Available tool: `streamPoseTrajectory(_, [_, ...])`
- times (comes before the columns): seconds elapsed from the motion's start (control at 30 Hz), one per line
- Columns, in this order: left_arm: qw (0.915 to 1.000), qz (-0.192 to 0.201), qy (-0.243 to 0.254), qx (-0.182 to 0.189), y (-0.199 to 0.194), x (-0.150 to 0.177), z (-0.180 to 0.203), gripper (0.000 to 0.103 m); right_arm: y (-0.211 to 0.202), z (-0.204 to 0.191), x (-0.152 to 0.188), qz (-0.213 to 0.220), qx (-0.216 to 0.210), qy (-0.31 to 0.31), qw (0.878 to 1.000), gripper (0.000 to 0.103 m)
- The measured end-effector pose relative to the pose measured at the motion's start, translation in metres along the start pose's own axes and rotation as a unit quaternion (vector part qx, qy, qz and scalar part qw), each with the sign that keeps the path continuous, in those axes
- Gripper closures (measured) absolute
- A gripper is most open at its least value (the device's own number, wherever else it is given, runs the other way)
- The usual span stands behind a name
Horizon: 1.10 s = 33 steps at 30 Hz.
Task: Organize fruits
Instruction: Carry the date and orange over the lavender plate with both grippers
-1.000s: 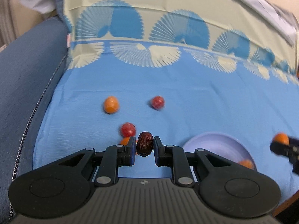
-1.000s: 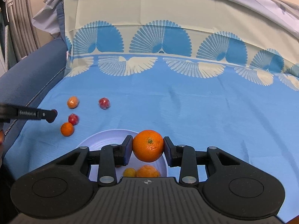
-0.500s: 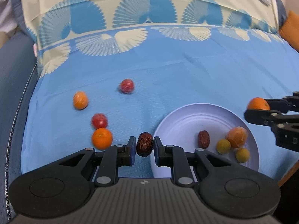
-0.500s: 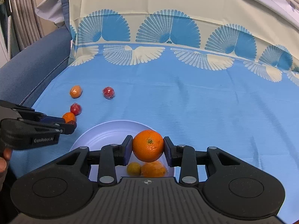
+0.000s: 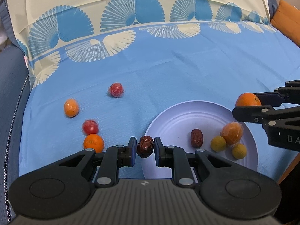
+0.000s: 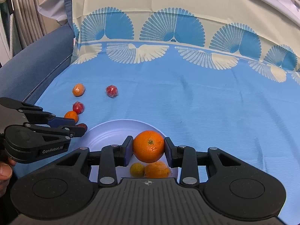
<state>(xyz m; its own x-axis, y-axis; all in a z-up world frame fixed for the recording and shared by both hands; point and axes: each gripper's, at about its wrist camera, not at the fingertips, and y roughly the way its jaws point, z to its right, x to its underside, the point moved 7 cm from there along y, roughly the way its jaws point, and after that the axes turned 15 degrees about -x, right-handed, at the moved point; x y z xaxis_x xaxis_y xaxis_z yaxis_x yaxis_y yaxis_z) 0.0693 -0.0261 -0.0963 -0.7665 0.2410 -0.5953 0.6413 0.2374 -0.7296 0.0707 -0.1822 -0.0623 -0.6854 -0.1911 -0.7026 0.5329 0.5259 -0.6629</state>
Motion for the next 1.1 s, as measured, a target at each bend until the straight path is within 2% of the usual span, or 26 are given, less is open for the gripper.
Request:
streamPoseTrajectory(0.33, [0.9999,0.004,0.014,0.002,-0.001,0.001,0.004,0.082,0.009,-0.016,0.007,-0.031,-0.026,-0.022,0.999,0.066])
streamPoseTrajectory(1.1, [0.9995,0.012,0.031,0.002,-0.003,0.001,0.009,0.082,0.010,-0.014,0.006,-0.032,-0.019,-0.021,0.999,0.065])
